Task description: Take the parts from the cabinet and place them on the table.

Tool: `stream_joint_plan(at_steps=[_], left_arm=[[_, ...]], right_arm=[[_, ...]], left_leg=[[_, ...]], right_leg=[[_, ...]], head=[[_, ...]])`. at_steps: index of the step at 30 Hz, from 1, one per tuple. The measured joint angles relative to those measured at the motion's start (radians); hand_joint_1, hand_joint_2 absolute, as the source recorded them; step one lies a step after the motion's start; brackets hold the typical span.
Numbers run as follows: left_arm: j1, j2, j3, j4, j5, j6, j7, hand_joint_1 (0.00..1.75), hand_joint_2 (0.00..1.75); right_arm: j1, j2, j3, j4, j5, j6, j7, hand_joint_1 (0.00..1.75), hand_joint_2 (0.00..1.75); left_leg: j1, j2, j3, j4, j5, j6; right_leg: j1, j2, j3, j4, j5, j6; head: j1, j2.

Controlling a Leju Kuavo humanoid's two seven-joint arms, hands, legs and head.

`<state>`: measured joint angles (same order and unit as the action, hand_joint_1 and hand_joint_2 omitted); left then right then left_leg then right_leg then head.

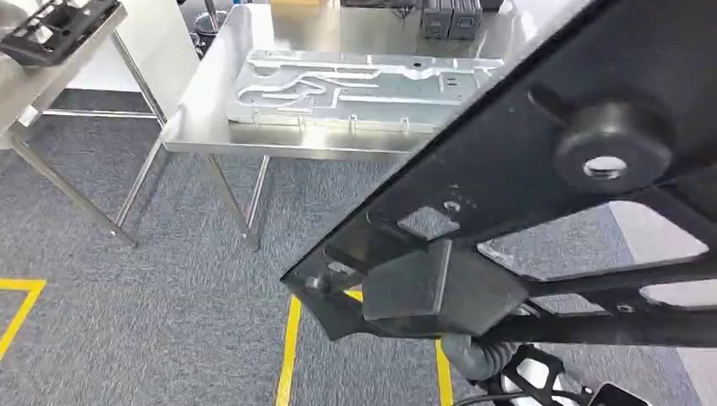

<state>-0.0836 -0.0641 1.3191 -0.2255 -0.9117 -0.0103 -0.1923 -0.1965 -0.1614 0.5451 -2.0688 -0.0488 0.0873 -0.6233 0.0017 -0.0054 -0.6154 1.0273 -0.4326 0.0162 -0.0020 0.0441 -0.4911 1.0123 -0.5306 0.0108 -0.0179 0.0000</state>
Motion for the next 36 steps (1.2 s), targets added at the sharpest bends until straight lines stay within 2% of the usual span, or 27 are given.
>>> stream_joint_plan(at_steps=[2, 3, 5, 6, 7, 8, 9, 11, 14, 16, 17, 18, 19, 20, 21, 22, 23, 24, 26, 27, 28, 29, 31, 32, 33, 34, 36], left_arm=[[-0.003, 0.000, -0.001, 0.000, -0.003, -0.002, -0.002, 0.00, 1.75], [-0.004, 0.000, -0.001, 0.000, -0.003, -0.002, -0.003, 0.00, 1.75], [-0.004, 0.000, -0.001, 0.000, -0.003, -0.002, -0.003, 0.00, 1.75], [-0.003, 0.000, -0.001, 0.000, -0.003, -0.001, -0.003, 0.00, 1.75], [-0.002, 0.000, -0.001, 0.000, -0.003, 0.000, -0.003, 0.00, 1.75], [-0.002, 0.000, 0.000, 0.000, -0.003, 0.001, -0.002, 0.00, 1.75], [-0.002, 0.000, -0.001, 0.000, -0.003, 0.001, -0.002, 0.00, 1.75], [-0.001, 0.000, -0.001, 0.000, -0.003, 0.001, 0.000, 0.00, 1.75], [-0.006, 0.000, -0.001, 0.000, -0.003, 0.002, 0.000, 0.00, 1.75], [-0.006, 0.002, -0.001, 0.000, -0.003, 0.003, 0.001, 0.00, 1.75], [-0.008, 0.003, -0.001, 0.000, -0.003, 0.003, 0.002, 0.00, 1.75], [-0.010, 0.002, -0.001, 0.000, -0.003, 0.004, 0.003, 0.00, 1.75], [-0.012, 0.002, -0.001, 0.000, -0.005, 0.004, 0.003, 0.00, 1.75], [-0.011, 0.003, -0.001, 0.000, -0.006, 0.004, 0.005, 0.00, 1.75], [-0.010, 0.003, -0.001, 0.000, -0.006, 0.005, 0.007, 0.00, 1.75], [-0.009, 0.003, -0.001, 0.000, -0.006, 0.007, 0.010, 0.00, 1.75], [-0.008, 0.003, -0.001, 0.000, -0.003, 0.007, 0.011, 0.00, 1.75], [-0.009, 0.005, -0.001, 0.000, -0.001, 0.007, 0.011, 0.00, 1.75], [-0.008, 0.008, -0.001, 0.000, 0.001, 0.007, 0.012, 0.00, 1.75], [-0.007, 0.009, -0.001, 0.000, 0.003, 0.007, 0.012, 0.00, 1.75], [-0.008, 0.010, -0.001, 0.000, 0.004, 0.007, 0.013, 0.00, 1.75], [-0.008, 0.011, -0.001, 0.000, 0.009, 0.008, 0.014, 0.00, 1.75], [-0.008, 0.012, -0.001, 0.000, 0.011, 0.010, 0.015, 0.00, 1.75], [-0.009, 0.011, -0.001, 0.000, 0.012, 0.010, 0.015, 0.00, 1.75], [-0.010, 0.011, -0.001, 0.000, 0.012, 0.010, 0.013, 0.00, 1.75], [-0.010, 0.013, 0.000, 0.000, 0.012, 0.010, 0.013, 0.00, 1.75], [-0.011, 0.013, 0.000, 0.000, 0.013, 0.010, 0.012, 0.00, 1.75]], right_arm=[[-0.001, -0.008, -0.003, -0.010, 0.000, -0.007, 0.000, 1.71, 1.75], [-0.002, -0.011, -0.004, -0.013, 0.000, -0.011, 0.000, 1.71, 1.75], [0.004, -0.019, -0.004, -0.020, 0.002, -0.024, 0.000, 1.71, 1.75], [0.006, -0.022, -0.004, -0.024, 0.002, -0.029, 0.000, 1.71, 1.75], [0.006, -0.024, -0.004, -0.027, 0.002, -0.034, 0.000, 1.71, 1.75], [0.006, -0.026, -0.004, -0.031, 0.002, -0.039, 0.000, 1.71, 1.75], [0.006, -0.027, -0.004, -0.035, 0.002, -0.043, 0.000, 1.71, 1.75], [0.005, -0.030, -0.004, -0.042, 0.002, -0.045, 0.000, 1.71, 1.75], [0.005, -0.034, -0.005, -0.047, 0.002, -0.045, 0.000, 1.71, 1.75], [0.002, -0.035, -0.004, -0.053, 0.000, -0.054, 0.000, 1.71, 1.75], [0.001, -0.035, -0.004, -0.057, -0.001, -0.062, 0.000, 1.71, 1.75], [-0.004, -0.037, -0.004, -0.060, -0.008, -0.071, 0.000, 1.71, 1.75], [-0.009, -0.038, -0.003, -0.060, -0.016, -0.080, 0.000, 1.71, 1.75], [-0.009, -0.040, -0.003, -0.060, -0.023, -0.085, 0.000, 1.71, 1.75], [-0.010, -0.042, -0.003, -0.060, -0.030, -0.090, 0.000, 1.71, 1.75], [-0.011, -0.043, -0.002, -0.060, -0.034, -0.095, 0.000, 1.71, 1.75], [-0.014, -0.045, -0.001, -0.060, -0.036, -0.101, 0.000, 1.71, 1.75], [-0.016, -0.047, 0.001, -0.061, -0.036, -0.107, 0.000, 1.71, 1.75], [-0.020, -0.051, 0.004, -0.069, -0.036, -0.122, 0.000, 1.71, 1.75], [-0.022, -0.053, 0.006, -0.071, -0.037, -0.124, 0.000, 1.71, 1.75], [-0.022, -0.054, 0.008, -0.072, -0.036, -0.125, 0.000, 1.71, 1.75], [-0.024, -0.056, 0.011, -0.075, -0.036, -0.127, 0.000, 1.71, 1.75], [-0.027, -0.059, 0.013, -0.080, -0.036, -0.131, 0.000, 1.71, 1.75], [-0.030, -0.059, 0.014, -0.082, -0.037, -0.131, 0.000, 1.71, 1.75], [-0.037, -0.060, 0.015, -0.082, -0.040, -0.130, 0.000, 1.71, 1.75], [-0.046, -0.062, 0.017, -0.082, -0.042, -0.130, 0.000, 1.71, 1.75], [-0.048, -0.065, 0.018, -0.082, -0.045, -0.130, 0.000, 1.71, 1.75]], left_leg=[[0.005, 0.002, 0.024, -0.011, -0.004, 0.012], [0.005, 0.003, 0.030, -0.012, -0.010, 0.017], [0.005, 0.004, 0.042, -0.012, -0.025, 0.018], [0.005, 0.004, 0.051, -0.012, -0.033, 0.018], [0.005, 0.004, 0.063, -0.012, -0.042, 0.017], [0.005, 0.004, 0.078, -0.012, -0.053, 0.016], [0.005, 0.004, 0.094, -0.012, -0.064, 0.014], [0.005, 0.003, 0.115, -0.016, -0.087, 0.006], [0.002, 0.005, 0.139, -0.020, -0.097, -0.014], [0.000, 0.005, 0.135, -0.005, -0.091, -0.028], [0.004, 0.004, 0.119, 0.039, -0.086, -0.030], [0.004, 0.004, 0.084, 0.100, -0.092, -0.032], [0.006, 0.004, 0.036, 0.174, -0.119, -0.033], [0.007, 0.004, -0.014, 0.245, -0.166, -0.037], [0.007, 0.004, -0.052, 0.291, -0.200, -0.040], [0.007, 0.004, -0.072, 0.300, -0.204, -0.042], [0.007, 0.004, -0.074, 0.269, -0.182, -0.040], [0.007, 0.004, -0.060, 0.208, -0.140, -0.037], [0.006, 0.003, -0.020, 0.046, -0.006, -0.026], [0.002, 0.003, -0.023, 0.010, 0.033, -0.019], [-0.003, 0.003, -0.017, 0.009, -0.005, -0.017], [-0.005, 0.003, -0.013, 0.008, 0.016, -0.010], [-0.002, 0.002, 0.002, -0.003, 0.011, 0.001], [0.003, 0.001, 0.018, -0.015, 0.009, 0.004], [0.004, 0.002, 0.029, -0.018, 0.004, 0.011], [0.004, 0.002, 0.036, -0.021, -0.002, 0.015], [0.003, 0.002, 0.050, -0.021, -0.018, 0.017]], right_leg=[[-0.003, -0.023, -0.023, 0.062, -0.003, 0.009], [-0.003, -0.031, -0.064, 0.129, -0.020, 0.015], [-0.008, -0.034, -0.161, 0.263, -0.085, 0.024], [-0.009, -0.034, -0.197, 0.300, -0.107, 0.026], [-0.010, -0.035, -0.215, 0.300, -0.106, 0.027], [-0.011, -0.037, -0.214, 0.261, -0.081, 0.024], [-0.011, -0.039, -0.195, 0.190, -0.033, 0.018], [-0.008, -0.050, -0.154, 0.029, 0.114, 0.008], [0.003, -0.043, -0.155, 0.016, 0.112, -0.007], [-0.005, -0.039, -0.130, 0.005, 0.106, -0.020], [-0.006, -0.039, -0.116, -0.002, 0.101, -0.027], [-0.005, -0.039, -0.106, -0.005, 0.094, -0.034], [-0.005, -0.037, -0.099, -0.006, 0.085, -0.034], [-0.004, -0.037, -0.090, -0.006, 0.075, -0.036], [-0.003, -0.034, -0.080, -0.006, 0.067, -0.037], [-0.002, -0.030, -0.069, -0.005, 0.058, -0.037], [-0.002, -0.027, -0.054, -0.005, 0.048, -0.036], [-0.001, -0.025, -0.038, -0.005, 0.037, -0.034], [0.000, -0.025, -0.006, -0.006, 0.013, -0.030], [0.002, -0.025, 0.003, -0.001, 0.004, -0.025], [0.002, -0.020, -0.002, -0.004, -0.003, -0.017], [0.001, -0.019, 0.001, -0.007, -0.009, -0.009], [0.003, -0.020, 0.009, 0.007, -0.003, -0.002], [-0.001, -0.023, -0.003, 0.035, -0.001, 0.002], [0.000, -0.030, -0.031, 0.086, -0.002, 0.007], [-0.002, -0.032, -0.075, 0.153, -0.021, 0.013], [-0.008, -0.034, -0.175, 0.280, -0.087, 0.022]], head=[[0.000, 0.000], [0.000, 0.000], [0.000, 0.000], [0.000, 0.000], [0.000, 0.000], [0.000, 0.000], [0.000, 0.000], [0.000, 0.000], [0.001, 0.000], [0.000, 0.000], [0.001, 0.000], [0.000, 0.000], [0.000, 0.000], [0.000, 0.000], [0.000, 0.000], [0.000, 0.000], [0.000, 0.000], [0.000, 0.000], [0.000, 0.000], [0.000, 0.000], [0.000, 0.000], [0.000, 0.000], [0.000, 0.000], [0.000, 0.000], [0.000, 0.000], [0.000, 0.000], [0.000, 0.000]])
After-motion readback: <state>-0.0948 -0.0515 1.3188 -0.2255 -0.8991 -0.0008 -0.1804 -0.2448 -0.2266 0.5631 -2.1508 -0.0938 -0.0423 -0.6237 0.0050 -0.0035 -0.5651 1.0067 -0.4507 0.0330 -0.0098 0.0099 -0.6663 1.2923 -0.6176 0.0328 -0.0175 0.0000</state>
